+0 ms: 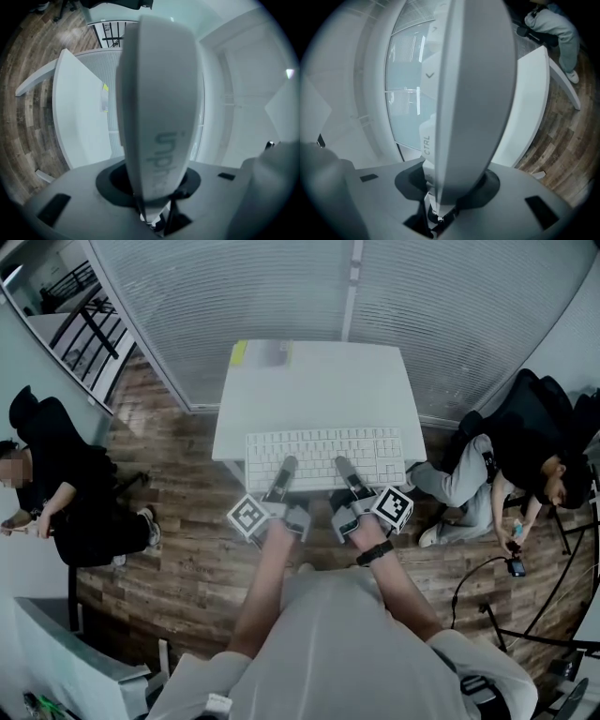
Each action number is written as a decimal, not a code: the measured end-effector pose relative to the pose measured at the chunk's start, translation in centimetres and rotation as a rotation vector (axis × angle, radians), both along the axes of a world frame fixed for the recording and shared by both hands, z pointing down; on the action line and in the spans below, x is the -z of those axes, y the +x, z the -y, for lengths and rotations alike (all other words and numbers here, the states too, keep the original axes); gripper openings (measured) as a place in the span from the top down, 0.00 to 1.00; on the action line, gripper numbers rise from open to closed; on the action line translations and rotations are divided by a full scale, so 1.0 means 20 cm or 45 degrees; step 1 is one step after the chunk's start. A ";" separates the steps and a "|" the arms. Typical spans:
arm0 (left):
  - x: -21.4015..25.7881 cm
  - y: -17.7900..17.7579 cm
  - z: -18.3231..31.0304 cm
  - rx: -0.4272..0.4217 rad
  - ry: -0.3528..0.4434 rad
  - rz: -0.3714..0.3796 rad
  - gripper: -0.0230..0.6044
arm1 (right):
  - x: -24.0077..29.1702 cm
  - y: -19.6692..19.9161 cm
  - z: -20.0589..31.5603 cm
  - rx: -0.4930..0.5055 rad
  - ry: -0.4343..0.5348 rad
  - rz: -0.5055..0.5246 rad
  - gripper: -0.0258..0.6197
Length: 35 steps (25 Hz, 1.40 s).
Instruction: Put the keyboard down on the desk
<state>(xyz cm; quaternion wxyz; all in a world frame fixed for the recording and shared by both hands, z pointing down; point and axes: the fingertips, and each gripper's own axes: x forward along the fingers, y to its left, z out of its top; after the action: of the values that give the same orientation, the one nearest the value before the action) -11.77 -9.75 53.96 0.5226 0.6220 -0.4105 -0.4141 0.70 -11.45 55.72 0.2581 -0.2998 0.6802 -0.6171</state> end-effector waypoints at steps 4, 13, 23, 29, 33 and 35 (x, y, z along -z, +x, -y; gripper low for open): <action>-0.01 0.02 0.03 -0.032 -0.017 -0.007 0.75 | -0.03 0.01 0.01 -0.040 -0.020 0.015 0.74; -0.11 -0.01 0.05 -0.074 -0.058 -0.053 0.75 | -0.10 0.00 0.02 -0.081 -0.038 -0.035 0.74; -0.17 0.01 0.08 -0.080 -0.028 -0.051 0.75 | -0.16 0.01 0.05 -0.085 -0.011 -0.035 0.74; -0.15 -0.07 0.27 -0.038 0.016 -0.038 0.75 | -0.14 -0.07 0.26 -0.064 0.030 -0.006 0.74; -0.13 -0.11 0.56 -0.008 -0.010 -0.051 0.75 | -0.10 -0.12 0.57 -0.051 0.015 0.033 0.75; -0.11 -0.08 0.56 -0.013 -0.006 -0.038 0.75 | -0.07 -0.09 0.56 -0.063 0.015 0.042 0.75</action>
<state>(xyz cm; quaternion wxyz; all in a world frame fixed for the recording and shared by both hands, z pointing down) -13.41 -20.91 56.09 0.5321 0.6169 -0.4004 -0.4196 -1.08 -22.61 57.13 0.2861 -0.3048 0.6718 -0.6114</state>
